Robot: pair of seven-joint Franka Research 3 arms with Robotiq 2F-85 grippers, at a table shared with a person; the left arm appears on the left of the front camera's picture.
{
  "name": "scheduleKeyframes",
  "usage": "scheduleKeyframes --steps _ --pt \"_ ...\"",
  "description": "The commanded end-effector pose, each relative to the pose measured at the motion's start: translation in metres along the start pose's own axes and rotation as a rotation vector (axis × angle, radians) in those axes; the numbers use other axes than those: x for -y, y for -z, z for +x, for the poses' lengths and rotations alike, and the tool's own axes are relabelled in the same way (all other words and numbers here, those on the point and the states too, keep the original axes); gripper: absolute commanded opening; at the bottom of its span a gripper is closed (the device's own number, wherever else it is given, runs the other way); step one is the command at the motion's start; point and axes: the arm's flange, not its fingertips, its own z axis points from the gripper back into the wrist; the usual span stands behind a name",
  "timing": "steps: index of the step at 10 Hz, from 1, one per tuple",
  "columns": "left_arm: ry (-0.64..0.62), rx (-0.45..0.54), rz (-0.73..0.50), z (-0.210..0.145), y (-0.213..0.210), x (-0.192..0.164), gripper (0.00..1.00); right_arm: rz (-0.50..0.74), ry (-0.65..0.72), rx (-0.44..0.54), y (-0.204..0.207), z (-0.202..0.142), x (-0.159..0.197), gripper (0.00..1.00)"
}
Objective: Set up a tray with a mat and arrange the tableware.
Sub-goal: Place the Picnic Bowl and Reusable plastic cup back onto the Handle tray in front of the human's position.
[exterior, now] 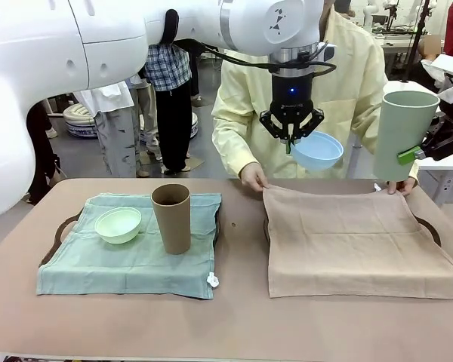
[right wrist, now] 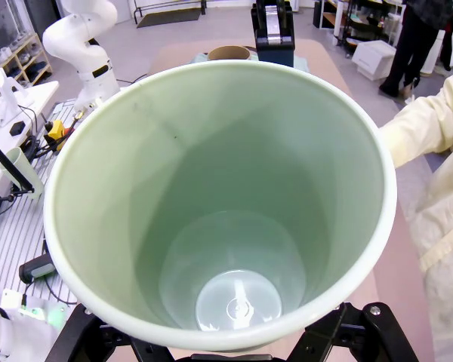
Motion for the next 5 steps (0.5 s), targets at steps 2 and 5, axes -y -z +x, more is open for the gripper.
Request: scheduleKeyframes --steps 2,5 --pt "0.008 0.012 -0.007 -0.0008 -0.0020 0.0009 0.00 -0.005 -0.001 0.010 0.0004 0.0019 0.0007 0.23" --pt "0.008 0.012 -0.007 -0.0008 -0.0020 0.0009 0.00 -0.005 -0.001 0.010 0.0004 0.0019 0.0007 0.23"
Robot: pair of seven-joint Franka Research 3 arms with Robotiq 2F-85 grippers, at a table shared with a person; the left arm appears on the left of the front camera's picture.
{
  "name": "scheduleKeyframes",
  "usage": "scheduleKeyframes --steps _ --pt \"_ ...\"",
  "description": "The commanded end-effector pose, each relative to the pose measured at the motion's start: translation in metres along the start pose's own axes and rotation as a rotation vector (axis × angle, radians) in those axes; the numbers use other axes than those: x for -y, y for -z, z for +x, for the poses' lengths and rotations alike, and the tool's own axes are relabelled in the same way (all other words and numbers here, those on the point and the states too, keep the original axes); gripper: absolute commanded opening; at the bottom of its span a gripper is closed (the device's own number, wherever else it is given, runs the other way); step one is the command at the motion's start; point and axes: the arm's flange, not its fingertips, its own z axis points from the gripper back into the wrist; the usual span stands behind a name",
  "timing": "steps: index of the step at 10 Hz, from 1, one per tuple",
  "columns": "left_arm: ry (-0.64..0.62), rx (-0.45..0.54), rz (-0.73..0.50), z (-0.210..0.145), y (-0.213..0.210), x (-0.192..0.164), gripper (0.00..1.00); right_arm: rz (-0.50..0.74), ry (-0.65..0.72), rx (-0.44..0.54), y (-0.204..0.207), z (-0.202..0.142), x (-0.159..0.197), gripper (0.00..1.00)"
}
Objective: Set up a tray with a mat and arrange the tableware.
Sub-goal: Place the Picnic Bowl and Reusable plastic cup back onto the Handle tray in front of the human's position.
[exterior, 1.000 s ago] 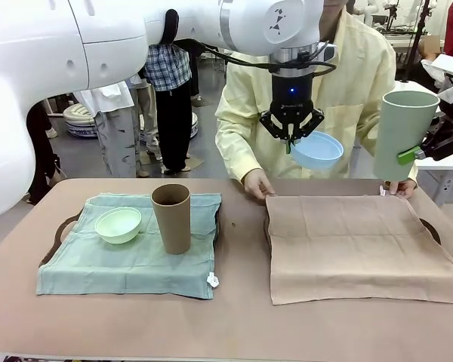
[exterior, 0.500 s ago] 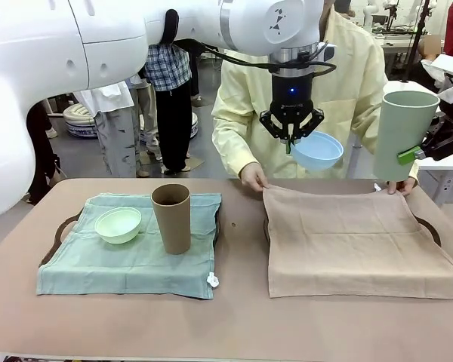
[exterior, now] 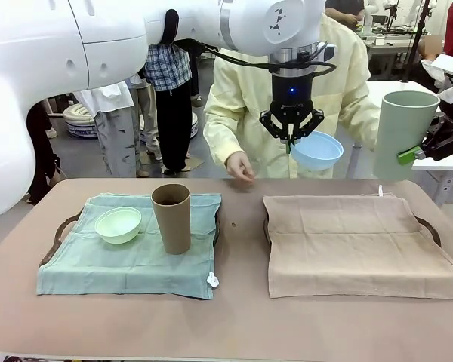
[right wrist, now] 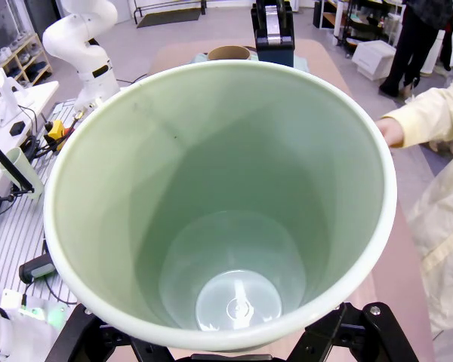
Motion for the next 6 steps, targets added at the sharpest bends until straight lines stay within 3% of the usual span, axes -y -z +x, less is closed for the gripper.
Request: scheduleKeyframes --steps 1,3,4,6 --pt "0.008 0.012 -0.007 -0.001 -0.002 0.001 0.00 -0.005 -0.001 0.010 0.000 0.002 0.001 0.23" --pt "0.008 0.012 -0.007 -0.001 -0.002 0.001 0.00 -0.005 -0.001 0.010 0.000 0.002 0.001 0.23" --pt "0.000 0.000 0.000 0.000 0.000 0.000 0.04 0.000 0.000 0.000 0.000 0.000 0.000 0.82" --pt "-0.032 -0.095 -0.095 0.009 0.044 -0.009 0.04 0.046 -0.090 0.042 0.013 -0.036 0.009 0.82"
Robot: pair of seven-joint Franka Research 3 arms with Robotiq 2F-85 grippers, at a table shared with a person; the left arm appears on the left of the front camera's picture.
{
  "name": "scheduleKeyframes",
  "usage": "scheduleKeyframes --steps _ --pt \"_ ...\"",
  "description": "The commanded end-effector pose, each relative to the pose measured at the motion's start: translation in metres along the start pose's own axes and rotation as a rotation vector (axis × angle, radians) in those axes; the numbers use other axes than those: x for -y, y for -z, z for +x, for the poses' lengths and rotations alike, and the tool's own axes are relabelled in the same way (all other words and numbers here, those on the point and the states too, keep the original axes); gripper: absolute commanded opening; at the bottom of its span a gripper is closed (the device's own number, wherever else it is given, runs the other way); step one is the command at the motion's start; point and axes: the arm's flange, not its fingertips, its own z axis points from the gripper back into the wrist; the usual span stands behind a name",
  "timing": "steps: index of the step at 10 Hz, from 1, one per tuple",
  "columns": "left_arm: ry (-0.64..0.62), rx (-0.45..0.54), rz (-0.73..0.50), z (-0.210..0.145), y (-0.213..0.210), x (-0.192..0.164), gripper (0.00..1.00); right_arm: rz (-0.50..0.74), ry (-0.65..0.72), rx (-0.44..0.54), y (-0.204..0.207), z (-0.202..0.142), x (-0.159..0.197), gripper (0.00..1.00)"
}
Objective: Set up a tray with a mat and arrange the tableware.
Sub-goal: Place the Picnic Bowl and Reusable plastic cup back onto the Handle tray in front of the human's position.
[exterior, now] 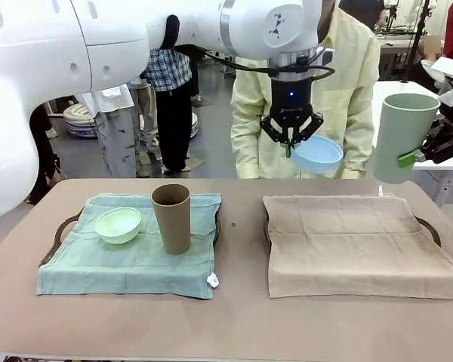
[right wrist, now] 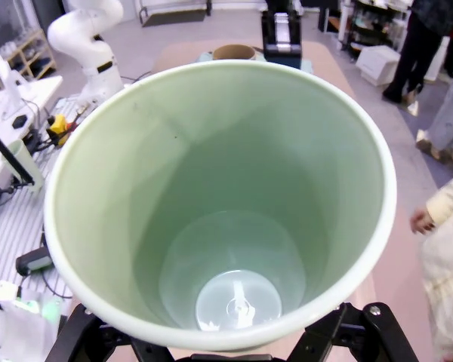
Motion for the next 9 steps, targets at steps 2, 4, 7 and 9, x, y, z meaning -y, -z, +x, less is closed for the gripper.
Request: scheduleKeyframes --steps 2,4,7,9 --pt "-0.009 -0.076 -0.099 0.005 0.051 -0.009 0.04 0.043 -0.061 0.030 0.023 -0.049 0.012 0.82" --pt "0.007 -0.093 -0.086 0.003 0.075 -0.008 0.04 0.075 -0.037 0.030 0.038 -0.074 0.017 0.82" --pt "0.033 -0.103 -0.059 0.000 0.106 -0.007 0.04 0.103 -0.010 0.039 0.053 -0.106 0.019 0.82" --pt "0.054 -0.087 -0.050 -0.002 0.123 -0.002 0.04 0.107 -0.009 0.055 0.059 -0.120 0.021 0.82"
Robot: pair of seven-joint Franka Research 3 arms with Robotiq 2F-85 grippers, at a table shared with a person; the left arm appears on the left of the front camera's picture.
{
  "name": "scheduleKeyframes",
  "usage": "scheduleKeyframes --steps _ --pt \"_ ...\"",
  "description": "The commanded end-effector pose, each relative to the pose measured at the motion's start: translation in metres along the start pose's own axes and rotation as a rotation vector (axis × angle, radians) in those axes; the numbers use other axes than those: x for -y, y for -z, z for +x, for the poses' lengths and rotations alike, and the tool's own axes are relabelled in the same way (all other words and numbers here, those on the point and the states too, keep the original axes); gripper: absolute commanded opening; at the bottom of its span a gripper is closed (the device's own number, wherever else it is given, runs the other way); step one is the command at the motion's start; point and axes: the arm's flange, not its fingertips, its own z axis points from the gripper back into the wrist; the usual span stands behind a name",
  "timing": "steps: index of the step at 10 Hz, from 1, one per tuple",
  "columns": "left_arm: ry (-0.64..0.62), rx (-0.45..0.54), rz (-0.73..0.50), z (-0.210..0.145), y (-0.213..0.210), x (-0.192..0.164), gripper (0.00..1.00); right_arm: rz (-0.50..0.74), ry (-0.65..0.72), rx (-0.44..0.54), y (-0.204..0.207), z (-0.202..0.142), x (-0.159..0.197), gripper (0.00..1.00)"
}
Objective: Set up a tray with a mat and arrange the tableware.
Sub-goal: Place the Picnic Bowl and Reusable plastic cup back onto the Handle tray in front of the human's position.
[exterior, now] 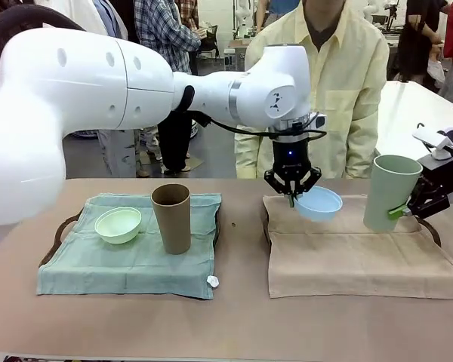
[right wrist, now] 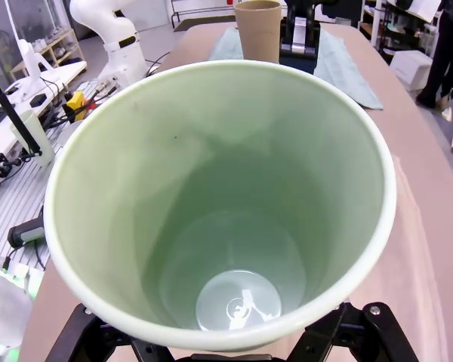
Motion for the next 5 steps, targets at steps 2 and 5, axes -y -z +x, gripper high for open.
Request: scheduleKeyframes --steps 2,5 --pt "0.039 0.030 0.011 0.001 0.018 0.003 0.04 0.005 -0.022 0.008 0.003 -0.018 0.006 0.82" --pt "0.049 0.021 0.017 0.004 0.036 0.004 0.04 0.004 -0.013 0.001 0.007 -0.037 0.013 0.82"
